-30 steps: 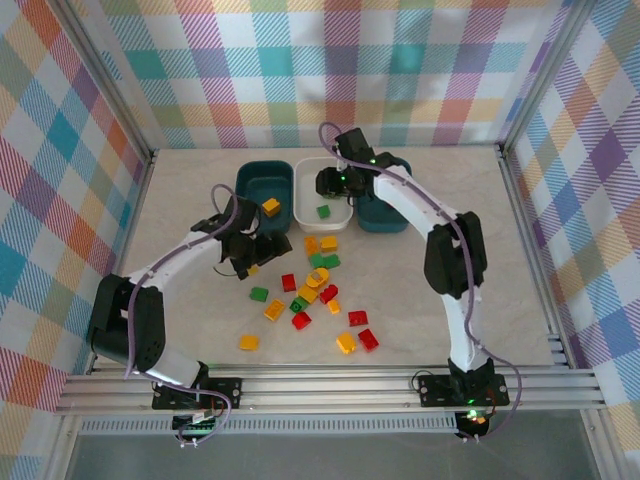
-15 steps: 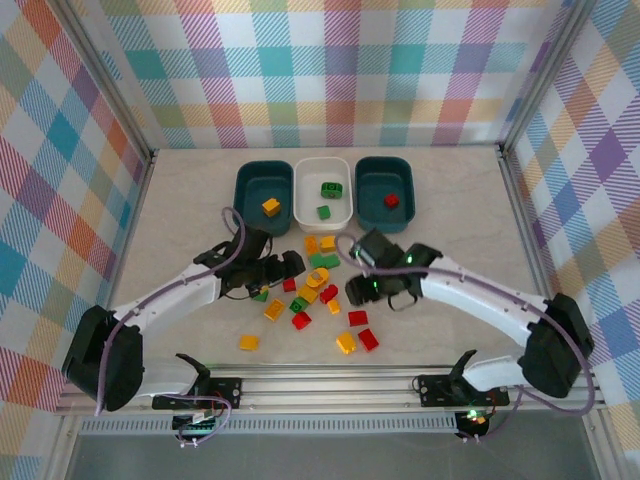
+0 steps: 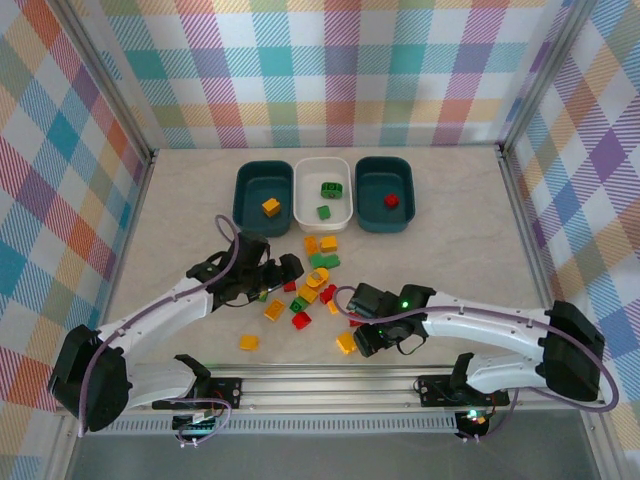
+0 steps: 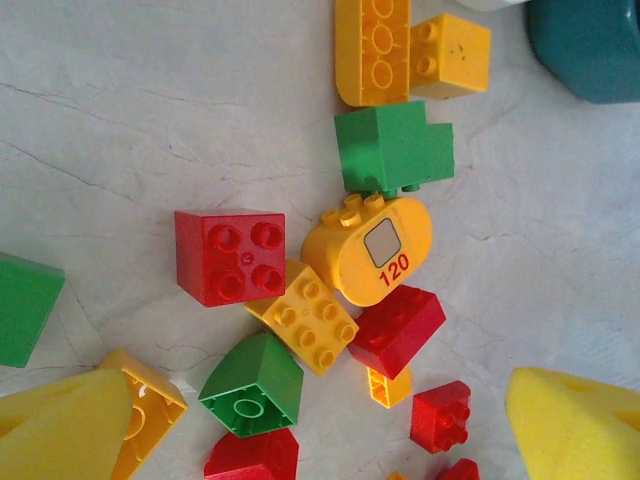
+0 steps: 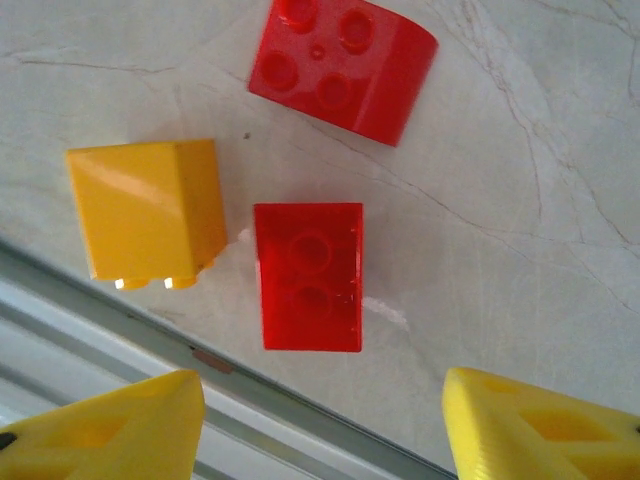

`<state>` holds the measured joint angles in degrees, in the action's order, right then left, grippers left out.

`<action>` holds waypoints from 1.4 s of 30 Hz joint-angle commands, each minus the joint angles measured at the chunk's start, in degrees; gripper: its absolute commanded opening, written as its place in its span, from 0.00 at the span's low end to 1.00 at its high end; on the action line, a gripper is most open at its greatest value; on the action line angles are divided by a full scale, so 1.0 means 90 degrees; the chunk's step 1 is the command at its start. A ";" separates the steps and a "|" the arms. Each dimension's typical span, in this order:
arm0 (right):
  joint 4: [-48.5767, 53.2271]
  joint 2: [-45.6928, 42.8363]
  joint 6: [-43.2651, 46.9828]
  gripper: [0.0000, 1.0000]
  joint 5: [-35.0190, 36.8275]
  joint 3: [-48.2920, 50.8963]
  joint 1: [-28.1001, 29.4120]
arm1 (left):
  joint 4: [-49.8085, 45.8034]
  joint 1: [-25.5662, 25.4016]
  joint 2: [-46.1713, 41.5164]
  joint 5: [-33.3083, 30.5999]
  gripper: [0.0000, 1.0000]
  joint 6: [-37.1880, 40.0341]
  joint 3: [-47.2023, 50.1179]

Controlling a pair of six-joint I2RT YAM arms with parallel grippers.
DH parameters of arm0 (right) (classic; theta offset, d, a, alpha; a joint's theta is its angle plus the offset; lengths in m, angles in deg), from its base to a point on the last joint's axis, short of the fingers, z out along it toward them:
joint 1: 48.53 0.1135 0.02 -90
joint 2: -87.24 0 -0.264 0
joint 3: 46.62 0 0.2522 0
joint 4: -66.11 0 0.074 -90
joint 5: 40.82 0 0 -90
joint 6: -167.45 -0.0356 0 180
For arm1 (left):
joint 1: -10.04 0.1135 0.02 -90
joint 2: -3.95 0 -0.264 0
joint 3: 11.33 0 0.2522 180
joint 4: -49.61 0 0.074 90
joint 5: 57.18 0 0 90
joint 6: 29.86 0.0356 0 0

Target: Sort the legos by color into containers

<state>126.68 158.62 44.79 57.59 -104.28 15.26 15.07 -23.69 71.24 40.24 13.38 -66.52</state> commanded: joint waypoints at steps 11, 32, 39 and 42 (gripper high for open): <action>-0.0757 0.0429 -0.0355 0.61 -0.0248 0.0428 0.0044 | -0.0145 -0.0099 -0.0040 -0.0160 0.96 0.0096 -0.0033; -0.0976 0.0859 -0.0421 0.36 0.0513 0.0401 0.0047 | -0.0448 -0.0099 -0.0323 -0.0319 0.96 0.0063 0.0012; -0.0515 0.0556 -0.0405 0.30 0.1200 -0.0272 -0.0177 | -0.0644 -0.0099 -0.0089 -0.0385 0.96 0.0232 -0.0360; -0.0522 0.0412 -0.0105 0.29 0.1429 -0.0909 -0.0801 | -0.0724 -0.0099 0.0116 -0.0418 0.96 0.0313 -0.0622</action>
<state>121.30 164.87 42.01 66.05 -106.95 11.99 10.30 -23.85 71.07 37.62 14.56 -68.95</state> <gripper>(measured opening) 0.318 0.962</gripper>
